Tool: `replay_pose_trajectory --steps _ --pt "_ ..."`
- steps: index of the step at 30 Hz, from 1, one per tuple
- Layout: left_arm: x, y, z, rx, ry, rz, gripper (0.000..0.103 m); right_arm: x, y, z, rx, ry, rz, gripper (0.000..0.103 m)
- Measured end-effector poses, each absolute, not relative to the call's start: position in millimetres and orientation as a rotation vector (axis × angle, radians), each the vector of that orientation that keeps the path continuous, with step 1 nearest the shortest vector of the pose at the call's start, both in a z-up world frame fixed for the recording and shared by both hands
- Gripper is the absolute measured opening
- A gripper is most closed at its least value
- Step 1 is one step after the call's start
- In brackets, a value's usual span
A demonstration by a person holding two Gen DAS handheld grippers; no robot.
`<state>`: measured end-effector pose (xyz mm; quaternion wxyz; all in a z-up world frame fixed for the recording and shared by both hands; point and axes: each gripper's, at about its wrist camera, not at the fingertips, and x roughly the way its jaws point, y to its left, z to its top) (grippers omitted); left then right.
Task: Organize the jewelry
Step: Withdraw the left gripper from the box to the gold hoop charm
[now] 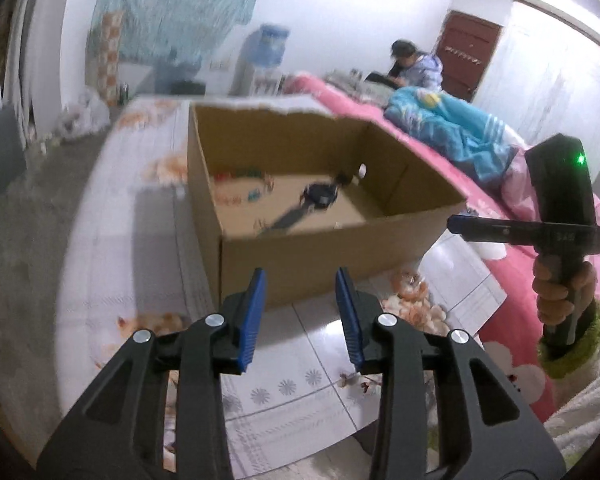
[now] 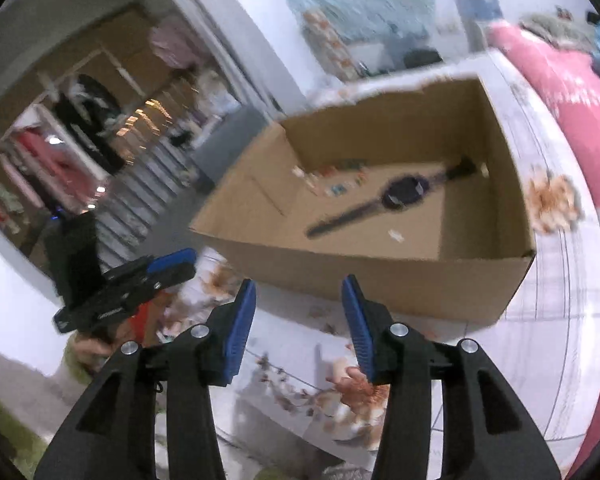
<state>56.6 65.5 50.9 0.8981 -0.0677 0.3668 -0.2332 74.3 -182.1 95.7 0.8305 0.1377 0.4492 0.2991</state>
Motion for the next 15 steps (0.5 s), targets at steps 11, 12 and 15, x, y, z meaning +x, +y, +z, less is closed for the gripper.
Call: replay_pose_trajectory --steps 11,12,15 --pt "79.9 51.1 33.2 -0.142 0.754 -0.450 0.034 91.5 -185.3 76.5 0.362 0.947 0.576 0.044" --pt "78.4 45.9 28.8 -0.137 0.765 -0.464 0.034 82.3 -185.0 71.6 0.366 0.945 0.576 0.044" --pt "76.7 27.5 14.9 -0.105 0.807 -0.501 0.034 67.4 -187.1 52.3 0.411 0.967 0.596 0.044"
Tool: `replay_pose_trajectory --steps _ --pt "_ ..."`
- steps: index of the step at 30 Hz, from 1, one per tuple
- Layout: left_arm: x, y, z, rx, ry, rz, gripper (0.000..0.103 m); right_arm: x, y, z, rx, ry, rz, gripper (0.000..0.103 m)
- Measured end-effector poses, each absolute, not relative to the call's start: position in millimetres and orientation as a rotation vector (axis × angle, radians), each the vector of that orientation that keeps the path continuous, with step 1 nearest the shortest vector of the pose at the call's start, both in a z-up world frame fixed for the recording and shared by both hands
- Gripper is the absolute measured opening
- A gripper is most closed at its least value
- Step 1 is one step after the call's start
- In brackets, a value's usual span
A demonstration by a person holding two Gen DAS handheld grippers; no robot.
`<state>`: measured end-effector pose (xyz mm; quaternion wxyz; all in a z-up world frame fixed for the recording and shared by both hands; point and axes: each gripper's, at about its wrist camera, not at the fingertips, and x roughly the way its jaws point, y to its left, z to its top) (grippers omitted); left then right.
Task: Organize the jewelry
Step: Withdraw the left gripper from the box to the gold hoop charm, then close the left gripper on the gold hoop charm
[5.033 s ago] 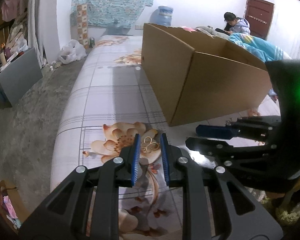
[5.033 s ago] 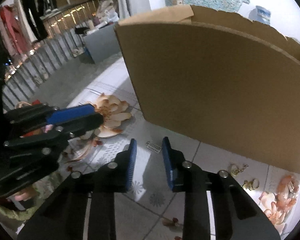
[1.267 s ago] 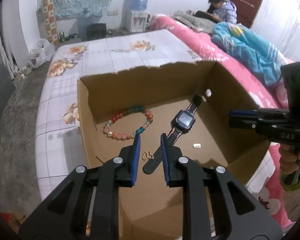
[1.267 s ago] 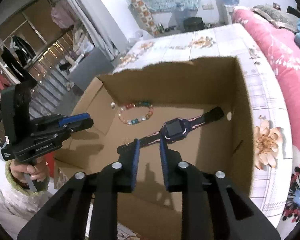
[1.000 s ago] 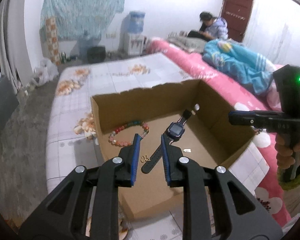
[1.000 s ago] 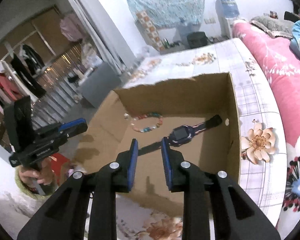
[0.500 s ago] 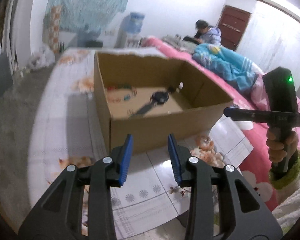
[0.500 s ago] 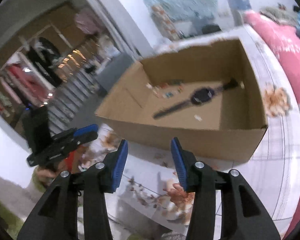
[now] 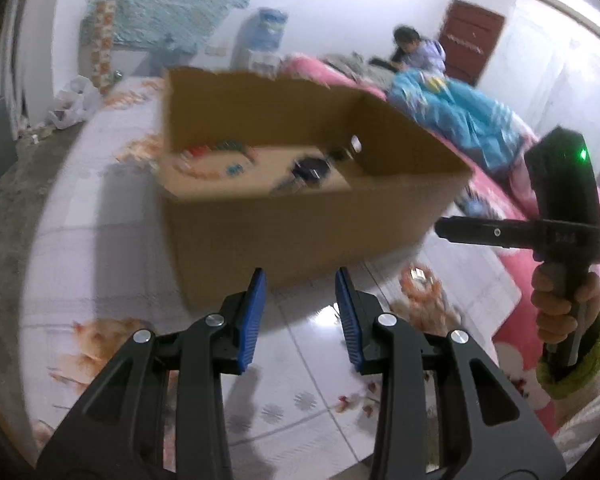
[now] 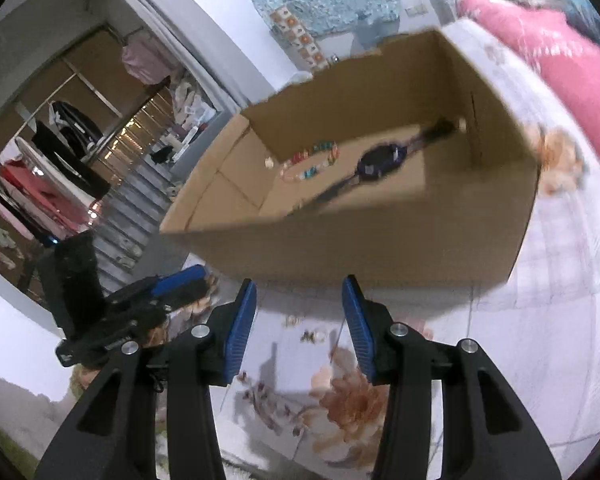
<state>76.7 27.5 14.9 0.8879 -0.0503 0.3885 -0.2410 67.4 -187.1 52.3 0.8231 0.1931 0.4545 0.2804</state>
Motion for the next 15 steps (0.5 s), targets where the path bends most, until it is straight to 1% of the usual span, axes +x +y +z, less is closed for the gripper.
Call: replay_pose_trajectory --steps 6,8,10,13,15 --pt "74.7 -26.2 -14.6 0.129 0.862 -0.500 0.033 42.6 -181.1 19.5 0.426 1.003 0.628 0.042" --pt "74.9 -39.7 -19.1 0.190 0.864 -0.513 0.026 37.8 -178.2 12.7 0.433 1.013 0.643 0.042" --pt "76.4 -48.6 -20.8 0.224 0.864 -0.527 0.025 38.0 -177.3 9.0 0.434 1.017 0.647 0.042" --pt "80.0 -56.5 -23.7 0.263 0.872 -0.525 0.020 38.4 -177.4 3.7 0.442 1.019 0.656 0.042" --pt "81.2 -57.3 -25.6 0.274 0.880 -0.519 0.020 39.0 -177.4 2.4 0.451 1.018 0.664 0.042"
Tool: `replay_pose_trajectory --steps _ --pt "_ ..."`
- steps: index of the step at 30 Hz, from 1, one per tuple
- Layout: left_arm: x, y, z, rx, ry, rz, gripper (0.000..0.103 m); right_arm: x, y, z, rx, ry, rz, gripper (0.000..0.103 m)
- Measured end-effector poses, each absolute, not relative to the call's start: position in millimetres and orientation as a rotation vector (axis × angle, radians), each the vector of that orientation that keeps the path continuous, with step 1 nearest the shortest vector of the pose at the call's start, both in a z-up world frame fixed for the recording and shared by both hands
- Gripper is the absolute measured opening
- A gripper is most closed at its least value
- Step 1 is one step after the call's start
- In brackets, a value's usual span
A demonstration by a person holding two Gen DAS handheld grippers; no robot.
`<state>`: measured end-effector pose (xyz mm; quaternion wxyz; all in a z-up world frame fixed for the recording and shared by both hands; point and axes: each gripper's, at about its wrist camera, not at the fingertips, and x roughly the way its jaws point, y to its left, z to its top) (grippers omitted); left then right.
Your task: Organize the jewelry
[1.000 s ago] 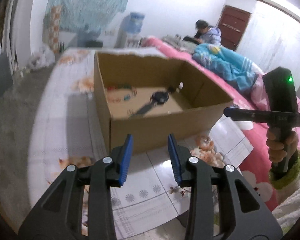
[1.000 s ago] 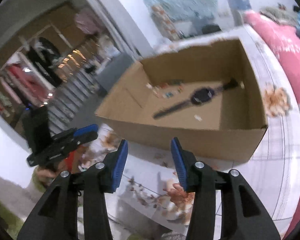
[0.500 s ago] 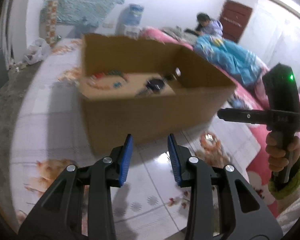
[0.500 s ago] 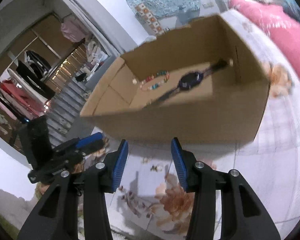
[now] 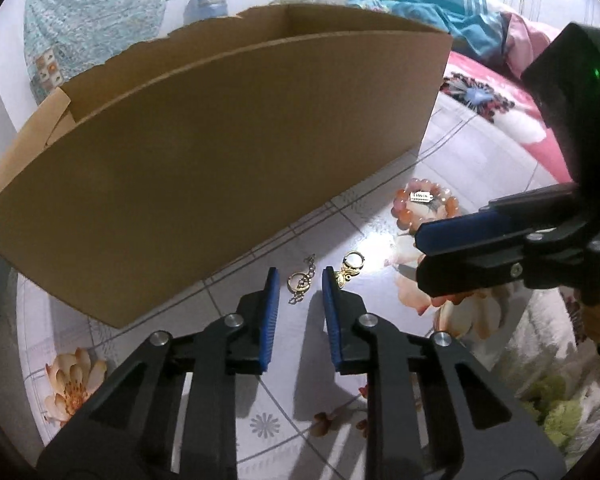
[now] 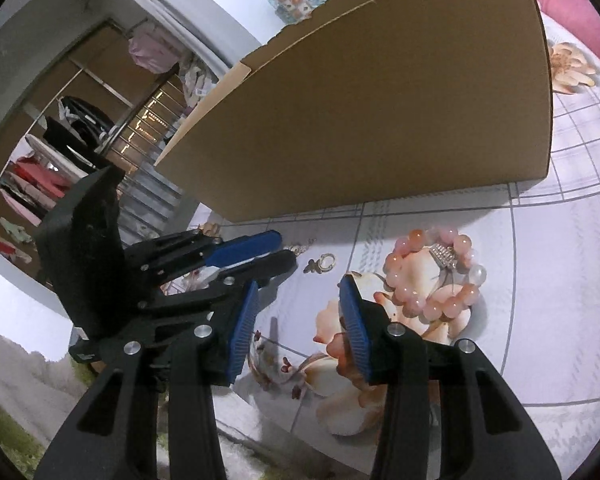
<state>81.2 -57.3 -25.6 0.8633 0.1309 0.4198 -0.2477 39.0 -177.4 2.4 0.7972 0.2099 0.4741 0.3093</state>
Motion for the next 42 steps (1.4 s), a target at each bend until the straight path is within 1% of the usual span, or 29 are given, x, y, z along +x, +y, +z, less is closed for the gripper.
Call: replay_pose_trajectory --steps 7,9,11,19,26,35,42 --pt "83.5 -54.8 -28.8 0.293 0.892 -0.523 0.019 43.4 -181.4 1.5 0.458 1.007 0.673 0.042" --pt "84.3 -57.9 -28.8 0.300 0.893 -0.534 0.016 42.6 -183.3 0.5 0.461 1.004 0.670 0.042" --pt "84.0 -60.0 -28.8 0.306 0.895 -0.554 0.011 42.6 -185.2 0.3 0.466 1.003 0.668 0.042" --pt "77.0 -60.6 -28.6 0.321 0.877 -0.574 0.010 40.0 -188.0 3.6 0.463 0.993 0.656 0.042" --pt "65.8 -44.6 -21.2 0.286 0.864 -0.551 0.010 36.0 -180.0 11.1 0.418 0.975 0.639 0.042" --pt "51.2 -12.9 -19.4 0.186 0.855 -0.545 0.010 30.8 -149.0 23.2 0.231 0.962 0.654 0.037" --pt "45.2 11.5 -14.5 0.090 0.836 -0.557 0.010 24.2 -103.7 24.5 -0.033 0.944 0.685 0.035"
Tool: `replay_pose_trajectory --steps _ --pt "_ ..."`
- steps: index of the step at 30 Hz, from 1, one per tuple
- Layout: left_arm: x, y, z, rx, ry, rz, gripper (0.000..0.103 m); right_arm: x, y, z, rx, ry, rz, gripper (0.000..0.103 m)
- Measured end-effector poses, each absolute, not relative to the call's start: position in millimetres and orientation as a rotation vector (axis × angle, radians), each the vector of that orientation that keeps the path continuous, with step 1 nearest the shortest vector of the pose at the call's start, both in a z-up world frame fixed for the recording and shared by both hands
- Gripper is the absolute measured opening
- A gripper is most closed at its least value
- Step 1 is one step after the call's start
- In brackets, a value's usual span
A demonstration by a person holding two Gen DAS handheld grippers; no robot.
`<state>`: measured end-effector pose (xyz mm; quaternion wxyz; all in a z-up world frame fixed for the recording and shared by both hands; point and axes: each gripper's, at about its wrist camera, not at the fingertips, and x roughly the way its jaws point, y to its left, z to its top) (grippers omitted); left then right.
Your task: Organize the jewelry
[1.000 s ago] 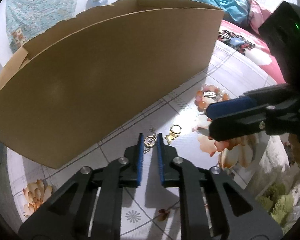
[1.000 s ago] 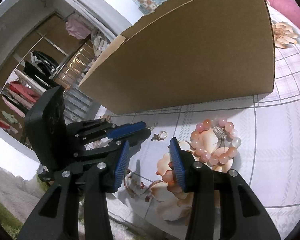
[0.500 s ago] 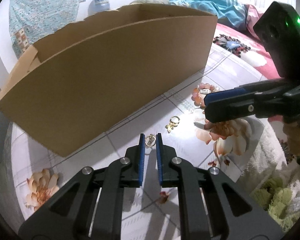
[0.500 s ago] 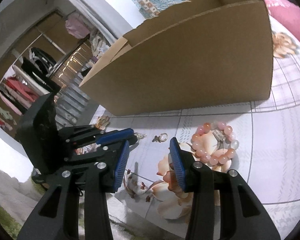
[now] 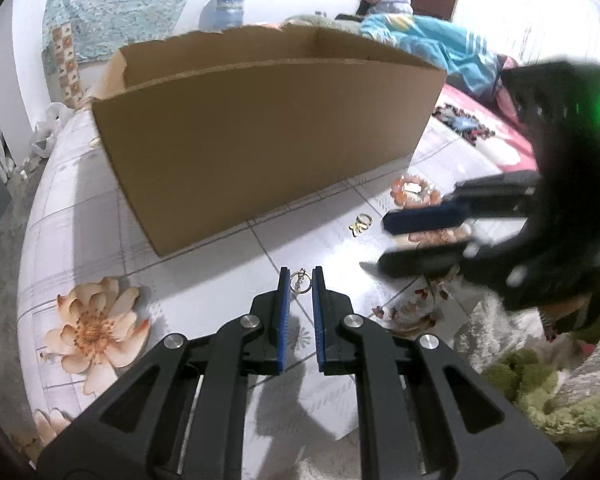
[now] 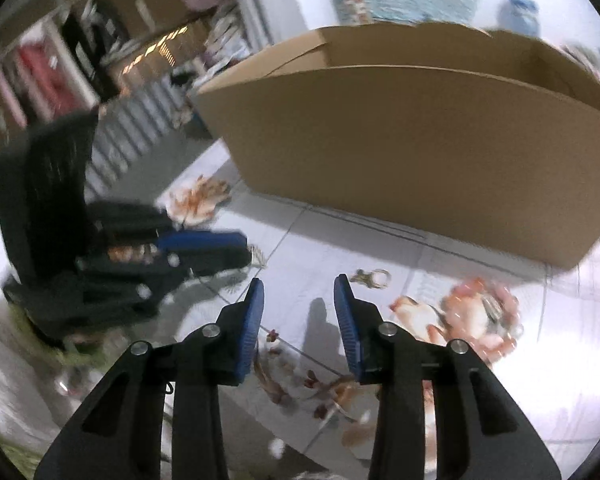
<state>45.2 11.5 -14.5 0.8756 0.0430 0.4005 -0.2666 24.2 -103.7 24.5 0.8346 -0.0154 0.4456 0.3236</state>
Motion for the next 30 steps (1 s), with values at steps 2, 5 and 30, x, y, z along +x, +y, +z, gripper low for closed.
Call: replay_pose_trajectory --steps 2,5,30 --pt "44.4 16.2 -10.7 0.073 0.832 -0.565 0.010 19.8 -91.8 23.4 -0.109 0.925 0.696 0.033" --pt "43.2 21.6 -3.6 0.061 0.828 -0.583 0.010 14.7 -76.8 22.2 -0.200 0.887 0.710 0.029" --pt "16.2 7.4 43.5 0.163 0.830 -0.723 0.010 -17.5 -77.2 48.0 -0.224 0.679 0.779 0.013"
